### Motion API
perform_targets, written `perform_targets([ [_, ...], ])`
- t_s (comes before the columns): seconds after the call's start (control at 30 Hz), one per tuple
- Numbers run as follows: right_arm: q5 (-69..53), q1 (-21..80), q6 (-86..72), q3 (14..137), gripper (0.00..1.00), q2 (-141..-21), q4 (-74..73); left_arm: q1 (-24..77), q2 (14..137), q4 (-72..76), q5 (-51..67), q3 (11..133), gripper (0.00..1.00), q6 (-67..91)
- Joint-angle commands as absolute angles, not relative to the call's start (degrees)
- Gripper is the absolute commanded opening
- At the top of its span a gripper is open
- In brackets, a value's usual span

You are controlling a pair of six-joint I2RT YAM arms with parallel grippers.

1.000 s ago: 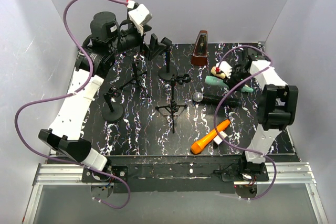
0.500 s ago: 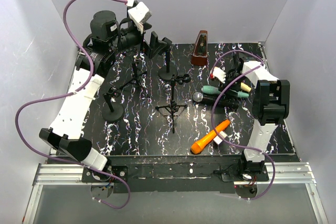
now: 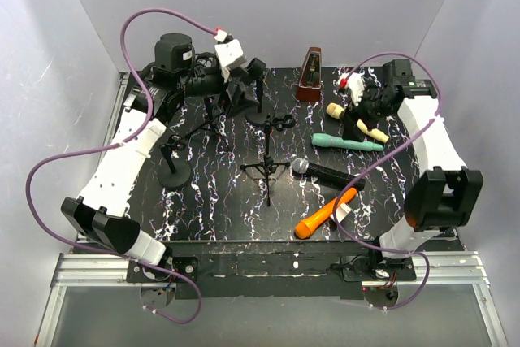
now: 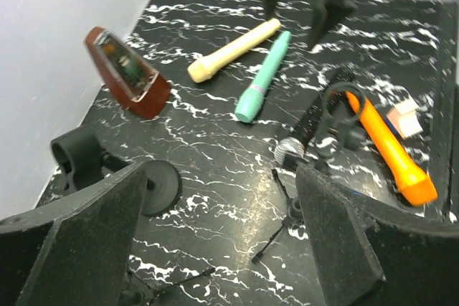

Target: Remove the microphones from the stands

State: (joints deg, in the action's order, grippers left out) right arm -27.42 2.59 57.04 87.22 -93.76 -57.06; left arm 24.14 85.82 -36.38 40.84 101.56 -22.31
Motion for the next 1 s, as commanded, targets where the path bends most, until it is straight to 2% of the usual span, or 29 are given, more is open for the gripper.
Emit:
perform_targets([
  [0.0,-45.8,2.4,32.7,91.6,0.93,-92.0,-60.1,24.3,88.0,-48.1,51.0,106.1,0.82,-36.6],
  [0.1,-55.6,3.0,28.2,95.8,0.93,-94.9,-65.5,24.8,90.8,-50.7,54.7,106.8,0.81,-38.1],
  [0.17,-57.6,4.5,30.2,99.2,0.93,-96.8,-70.3,25.8,92.1,-53.3,55.3,107.7,0.81,-39.7],
  [0.3,-58.1,6.7,31.8,96.2,0.93,-94.1,-69.2,27.9,93.3,-57.0,54.4,108.6,0.83,-44.5],
  [0.47,-55.8,9.5,30.0,91.1,0.93,-90.0,-63.9,31.4,91.8,-44.4,50.8,100.9,0.82,-39.9],
  [0.57,-52.8,9.9,23.4,87.8,0.87,-85.9,-56.4,32.0,92.5,-38.9,50.3,99.3,0.70,-35.3],
  [0.7,-47.6,9.8,5.9,75.3,0.89,-75.7,-30.5,32.3,93.6,-39.6,50.3,100.2,0.53,-34.5],
  [0.8,-48.4,10.4,-5.9,66.1,0.89,-71.0,-11.3,32.7,93.1,-39.6,47.4,100.1,0.29,-33.1],
  [0.87,-52.2,11.3,-7.8,67.3,0.86,-73.9,-13.9,33.0,92.4,-38.2,44.1,99.6,0.01,-29.9],
  [0.97,-55.8,14.5,-4.3,75.3,0.84,-82.1,-26.8,33.2,90.3,-31.1,34.5,96.9,0.00,-18.8],
])
